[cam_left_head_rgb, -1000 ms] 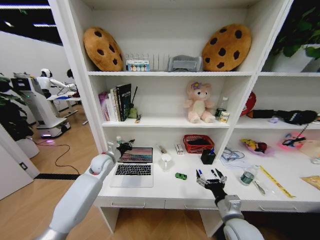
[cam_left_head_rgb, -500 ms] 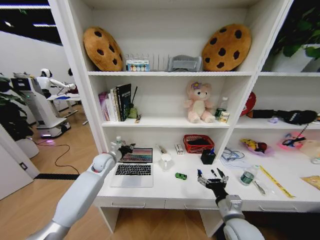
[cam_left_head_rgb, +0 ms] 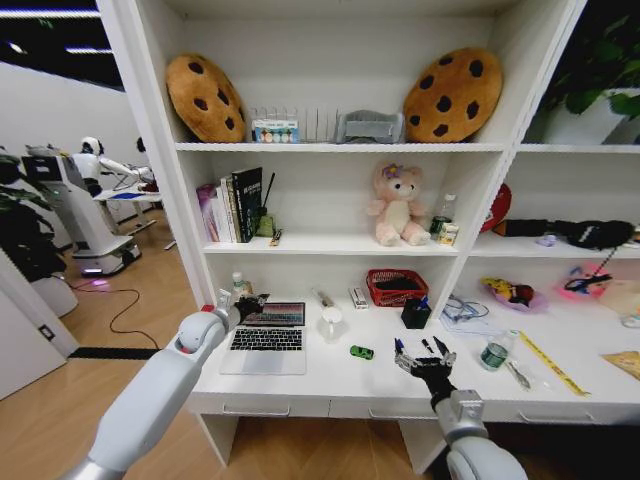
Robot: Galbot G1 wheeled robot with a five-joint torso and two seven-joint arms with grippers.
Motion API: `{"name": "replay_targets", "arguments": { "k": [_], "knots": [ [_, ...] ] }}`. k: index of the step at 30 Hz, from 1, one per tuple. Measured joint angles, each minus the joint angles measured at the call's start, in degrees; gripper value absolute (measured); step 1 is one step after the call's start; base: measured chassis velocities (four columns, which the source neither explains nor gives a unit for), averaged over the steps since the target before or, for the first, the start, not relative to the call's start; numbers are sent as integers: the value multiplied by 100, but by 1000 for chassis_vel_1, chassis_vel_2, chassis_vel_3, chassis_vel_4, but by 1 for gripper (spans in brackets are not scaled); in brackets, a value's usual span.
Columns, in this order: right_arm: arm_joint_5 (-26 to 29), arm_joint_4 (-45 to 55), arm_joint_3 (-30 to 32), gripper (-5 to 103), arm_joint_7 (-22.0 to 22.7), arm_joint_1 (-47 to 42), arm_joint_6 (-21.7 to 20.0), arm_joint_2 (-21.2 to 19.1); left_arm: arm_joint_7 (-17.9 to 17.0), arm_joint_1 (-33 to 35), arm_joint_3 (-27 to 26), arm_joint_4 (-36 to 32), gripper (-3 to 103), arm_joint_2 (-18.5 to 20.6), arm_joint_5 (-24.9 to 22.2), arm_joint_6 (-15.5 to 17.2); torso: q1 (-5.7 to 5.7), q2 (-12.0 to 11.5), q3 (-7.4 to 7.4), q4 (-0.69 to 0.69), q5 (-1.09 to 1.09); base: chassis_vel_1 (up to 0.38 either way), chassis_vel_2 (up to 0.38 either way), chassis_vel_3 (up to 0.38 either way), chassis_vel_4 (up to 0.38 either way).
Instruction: Organize the objects on the table.
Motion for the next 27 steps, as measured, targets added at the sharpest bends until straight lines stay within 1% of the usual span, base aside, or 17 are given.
{"name": "replay_targets", "arguments": {
  "k": [4,7,11,12,13,15,19,23,26,27],
  "knots": [
    [-5,-31,-39,100,-13,66,1,-6,103,175,-129,-157,0,145,-1,47,0,0,0,1,0,0,0,0,0],
    [-6,-57,-48,100,-17,91,0,-9,108,239,-186,-160,0,172,1,-33,0,0,0,1,-1,0,0,0,0],
    [-18,-83,-50,100,-23,79,8,-14,21,123,-187,-54,0,87,9,-153,0,0,0,0,0,0,0,0,0],
    [-39,-95,-54,100,-29,76,18,-16,-6,-24,-94,110,0,7,53,-309,0,0,0,-2,0,0,0,0,0],
    [-39,-95,-54,100,-29,76,18,-16,-6,-24,-94,110,0,7,53,-309,0,0,0,-2,0,0,0,0,0],
    [-41,-98,-58,100,-31,79,20,-17,-30,-183,25,373,0,-137,117,-415,0,0,0,-2,0,0,0,0,0],
    [-42,-98,-50,100,-82,74,21,-25,-41,-311,165,656,0,-265,228,-543,0,0,0,-1,0,0,0,0,0],
    [-42,-92,-38,100,-91,41,25,-26,-32,-339,190,707,0,-293,247,-555,0,0,0,0,0,0,0,0,0],
    [-43,-58,-29,100,-93,4,37,-32,42,-283,191,573,0,-203,251,-399,0,0,0,-1,1,0,0,0,0],
    [-43,-58,-29,100,-93,4,37,-32,42,-283,191,573,0,-203,251,-399,0,0,0,-1,1,0,0,0,0]
  ]
}}
